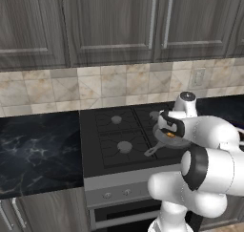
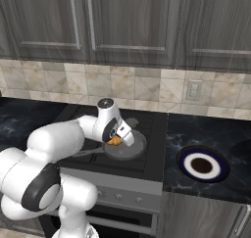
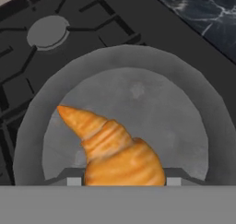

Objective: Pick the croissant and place it on the pan. Then turn on the stove to warm the croissant.

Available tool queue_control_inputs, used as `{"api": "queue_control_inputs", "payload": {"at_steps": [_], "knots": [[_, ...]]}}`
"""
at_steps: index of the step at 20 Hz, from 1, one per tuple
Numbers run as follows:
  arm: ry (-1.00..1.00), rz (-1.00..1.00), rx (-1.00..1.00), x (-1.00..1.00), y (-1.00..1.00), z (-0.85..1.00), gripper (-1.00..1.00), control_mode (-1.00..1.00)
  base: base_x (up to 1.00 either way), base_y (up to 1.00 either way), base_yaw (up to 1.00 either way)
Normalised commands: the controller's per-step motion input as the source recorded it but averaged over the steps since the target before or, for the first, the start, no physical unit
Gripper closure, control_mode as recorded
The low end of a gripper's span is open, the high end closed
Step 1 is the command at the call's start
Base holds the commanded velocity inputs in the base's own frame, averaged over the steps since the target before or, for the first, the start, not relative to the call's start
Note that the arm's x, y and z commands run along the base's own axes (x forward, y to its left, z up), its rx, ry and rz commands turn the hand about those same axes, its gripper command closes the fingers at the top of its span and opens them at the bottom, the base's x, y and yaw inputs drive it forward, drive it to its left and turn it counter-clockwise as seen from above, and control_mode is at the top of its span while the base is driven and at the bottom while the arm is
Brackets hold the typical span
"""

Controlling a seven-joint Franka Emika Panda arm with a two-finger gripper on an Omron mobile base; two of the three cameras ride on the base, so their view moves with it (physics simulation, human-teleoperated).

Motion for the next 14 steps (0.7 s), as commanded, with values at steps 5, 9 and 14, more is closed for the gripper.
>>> {"api": "queue_control_inputs", "payload": {"at_steps": [5, 9, 14], "knots": [[0.00, 0.04, 0.00, 0.11, -0.19, -0.20, 1.00, -1.00, 0.00, 0.00, 0.00], [0.00, 0.01, 0.00, 0.11, -0.11, -0.16, 1.00, -1.00, 0.00, 0.00, 0.00], [0.02, 0.00, 0.00, 0.20, 0.00, -0.20, 1.00, -1.00, 0.00, 0.00, 0.00]]}}
